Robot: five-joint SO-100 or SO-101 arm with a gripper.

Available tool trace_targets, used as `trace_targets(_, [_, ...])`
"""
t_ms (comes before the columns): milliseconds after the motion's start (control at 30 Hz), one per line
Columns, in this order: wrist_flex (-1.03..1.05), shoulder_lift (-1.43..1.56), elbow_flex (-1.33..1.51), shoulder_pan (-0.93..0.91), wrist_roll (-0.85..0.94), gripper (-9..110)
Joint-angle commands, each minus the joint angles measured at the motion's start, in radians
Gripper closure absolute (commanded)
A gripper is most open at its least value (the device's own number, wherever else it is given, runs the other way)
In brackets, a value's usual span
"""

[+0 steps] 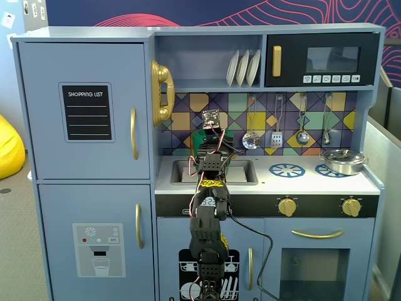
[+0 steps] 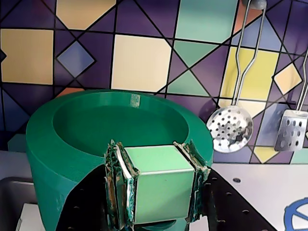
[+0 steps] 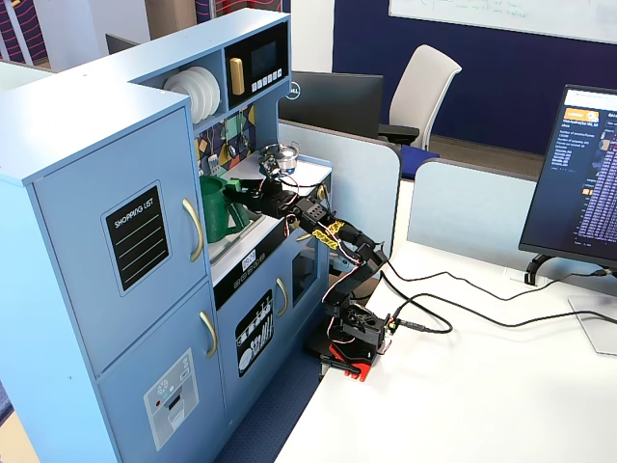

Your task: Take off the lid from the green recipient and place it on the counter

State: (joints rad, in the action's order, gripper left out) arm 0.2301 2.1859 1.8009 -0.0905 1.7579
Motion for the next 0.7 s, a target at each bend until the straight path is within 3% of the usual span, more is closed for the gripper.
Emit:
trace_targets(0, [-0.092,0.005,-0.077,0.009,0.008,101])
trace_targets(367, [-0.170,0.023,-0.083,-0.031,0.046,101])
trace_targets(667, [-0.152,0.029,-0.115,-0.276,0.012,101])
